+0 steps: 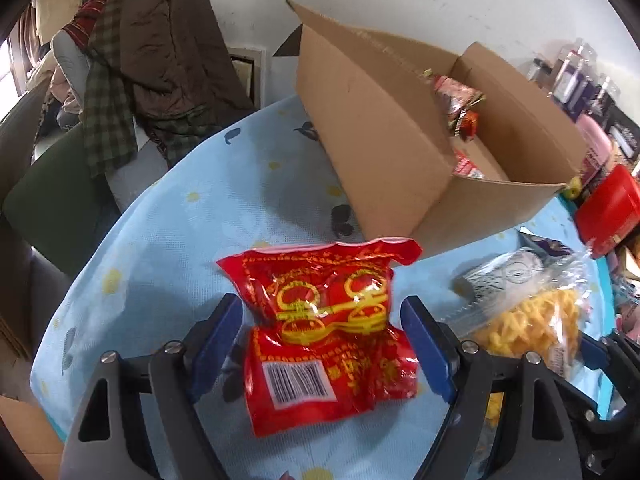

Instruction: Organize snacks

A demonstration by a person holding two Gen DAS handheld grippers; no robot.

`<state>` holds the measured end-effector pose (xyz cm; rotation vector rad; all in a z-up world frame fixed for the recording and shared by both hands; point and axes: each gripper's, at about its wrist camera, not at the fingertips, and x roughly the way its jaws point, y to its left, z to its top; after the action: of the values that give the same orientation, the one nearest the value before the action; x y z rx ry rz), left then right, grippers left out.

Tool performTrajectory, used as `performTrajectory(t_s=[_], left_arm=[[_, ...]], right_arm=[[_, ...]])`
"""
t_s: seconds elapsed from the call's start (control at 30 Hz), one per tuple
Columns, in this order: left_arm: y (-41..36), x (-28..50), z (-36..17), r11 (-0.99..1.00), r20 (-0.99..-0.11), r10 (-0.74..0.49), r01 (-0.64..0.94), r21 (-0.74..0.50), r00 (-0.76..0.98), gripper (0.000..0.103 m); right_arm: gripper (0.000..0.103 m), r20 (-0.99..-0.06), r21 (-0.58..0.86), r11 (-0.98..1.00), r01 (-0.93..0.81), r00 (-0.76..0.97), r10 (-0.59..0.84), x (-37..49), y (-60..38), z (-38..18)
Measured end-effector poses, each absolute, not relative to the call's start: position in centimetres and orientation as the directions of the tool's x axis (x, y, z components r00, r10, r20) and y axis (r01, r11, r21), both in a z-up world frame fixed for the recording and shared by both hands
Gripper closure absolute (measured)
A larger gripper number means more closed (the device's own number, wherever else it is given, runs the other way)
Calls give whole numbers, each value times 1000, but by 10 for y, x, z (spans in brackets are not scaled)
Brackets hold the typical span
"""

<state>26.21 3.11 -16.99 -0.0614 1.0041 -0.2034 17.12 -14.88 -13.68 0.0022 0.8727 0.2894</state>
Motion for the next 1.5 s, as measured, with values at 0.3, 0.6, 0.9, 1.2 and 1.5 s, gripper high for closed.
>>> performTrajectory(t_s=[0.3, 0.6, 0.9, 1.2, 1.5], left_arm=[[19, 261, -174, 979, -819, -160, 196, -59, 552, 28], [14, 232, -168, 960, -827, -233, 257, -111, 512, 29], [0, 183, -157, 947, -824, -264, 295, -124, 501, 29], [-22, 140, -135, 925, -795, -318, 352, -141, 516, 29], [-34, 125, -88, 910, -727, -350, 398, -115, 591, 29]], right_arm=[[57, -749, 134, 957, -255, 606, 267, 171, -151, -138], [58, -751, 176, 953, -246, 593, 291, 152, -159, -136], [58, -744, 247, 954, -172, 597, 300, 110, -191, -134], [59, -708, 288, 948, -136, 637, 306, 74, -213, -122], [59, -631, 263, 951, -165, 716, 299, 63, -223, -76]])
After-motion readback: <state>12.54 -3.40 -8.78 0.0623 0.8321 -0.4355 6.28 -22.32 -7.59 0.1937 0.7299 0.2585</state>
